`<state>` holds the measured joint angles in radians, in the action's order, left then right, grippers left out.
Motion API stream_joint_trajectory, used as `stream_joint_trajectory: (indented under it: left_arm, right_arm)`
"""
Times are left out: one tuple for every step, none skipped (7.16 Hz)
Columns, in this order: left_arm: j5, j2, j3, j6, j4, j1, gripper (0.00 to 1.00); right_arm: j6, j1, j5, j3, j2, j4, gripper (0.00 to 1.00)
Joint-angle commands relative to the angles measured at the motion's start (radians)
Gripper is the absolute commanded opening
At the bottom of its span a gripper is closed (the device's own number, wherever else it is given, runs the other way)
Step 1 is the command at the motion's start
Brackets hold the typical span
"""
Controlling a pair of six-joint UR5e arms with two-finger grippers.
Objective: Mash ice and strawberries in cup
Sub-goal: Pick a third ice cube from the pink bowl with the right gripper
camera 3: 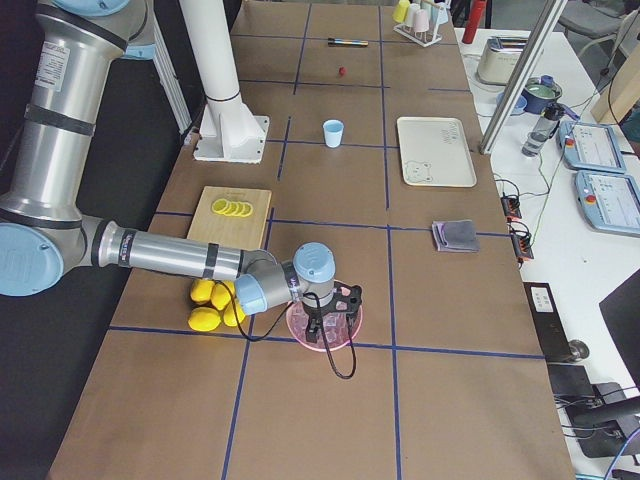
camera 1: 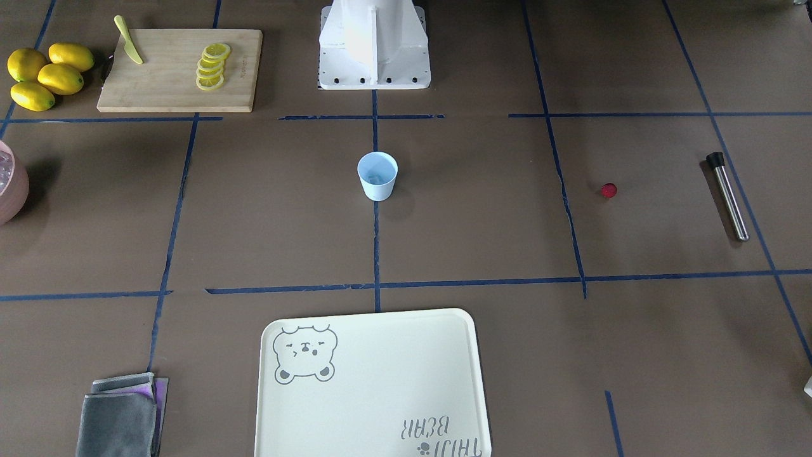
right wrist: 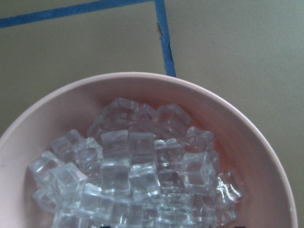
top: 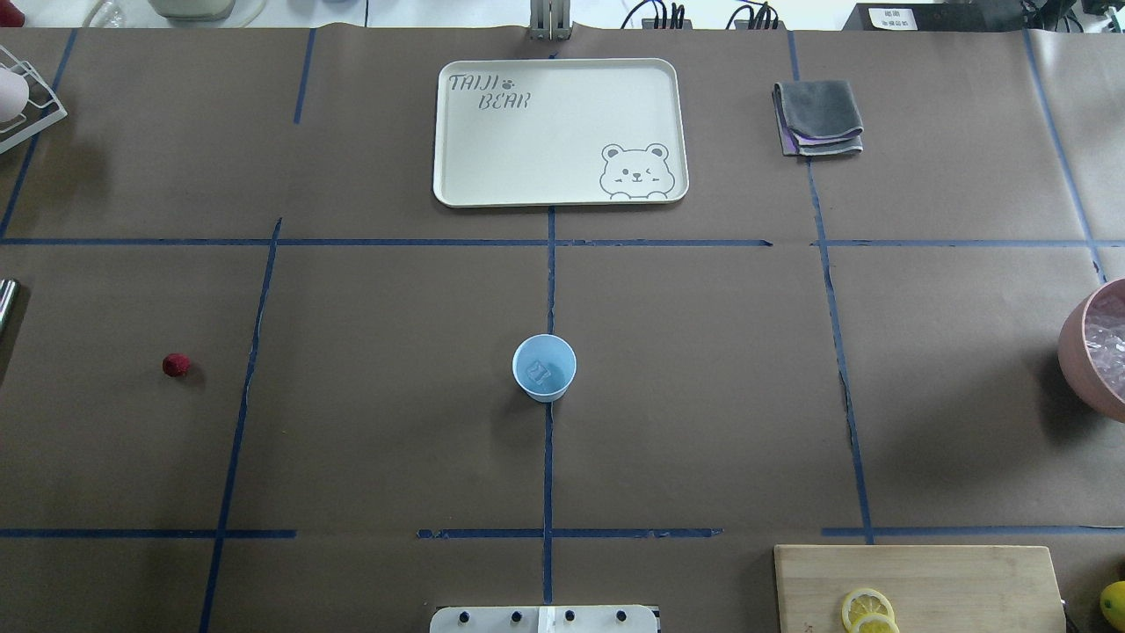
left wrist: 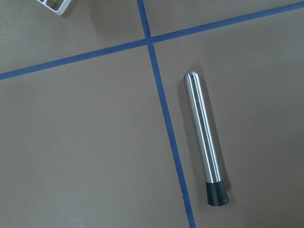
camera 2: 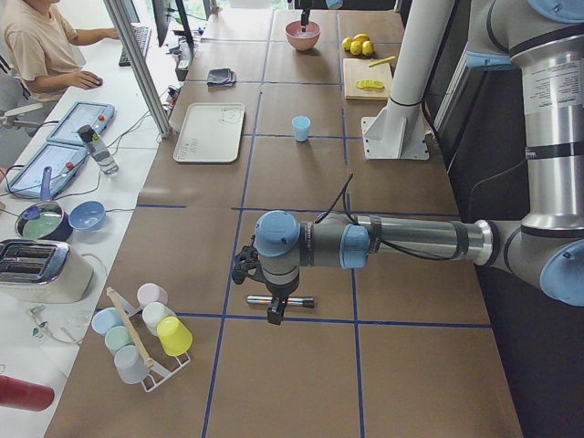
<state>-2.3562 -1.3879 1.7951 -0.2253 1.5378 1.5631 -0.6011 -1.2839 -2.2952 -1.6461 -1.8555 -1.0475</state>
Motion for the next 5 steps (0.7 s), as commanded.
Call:
stream_joint_trajectory:
  left_arm:
    - [0.0,0.009,0.001,0.0,0.01,0.0,1.0]
    - [0.0,0.01,0.001,0.0,0.012,0.0,1.0]
    - [0.0,0.01,0.001,0.0,0.012,0.0,1.0]
    - [0.0,0.01,0.003,0.0,0.012,0.0,1.0]
    - [0.0,0.01,0.003,0.0,0.012,0.0,1.0]
  right_arm:
    - [-0.012,0.003,0.0,0.006,0.001,-0.002,0.82]
    - [-0.012,0.005,0.002,0.009,0.002,-0.002,0.79]
    - [-0.012,0.008,0.002,0.012,0.004,-0.002,0.78]
    - [-0.012,0.011,0.002,0.014,0.007,-0.003,0.77]
    - [-0.012,0.012,0.003,0.014,0.009,-0.003,0.75]
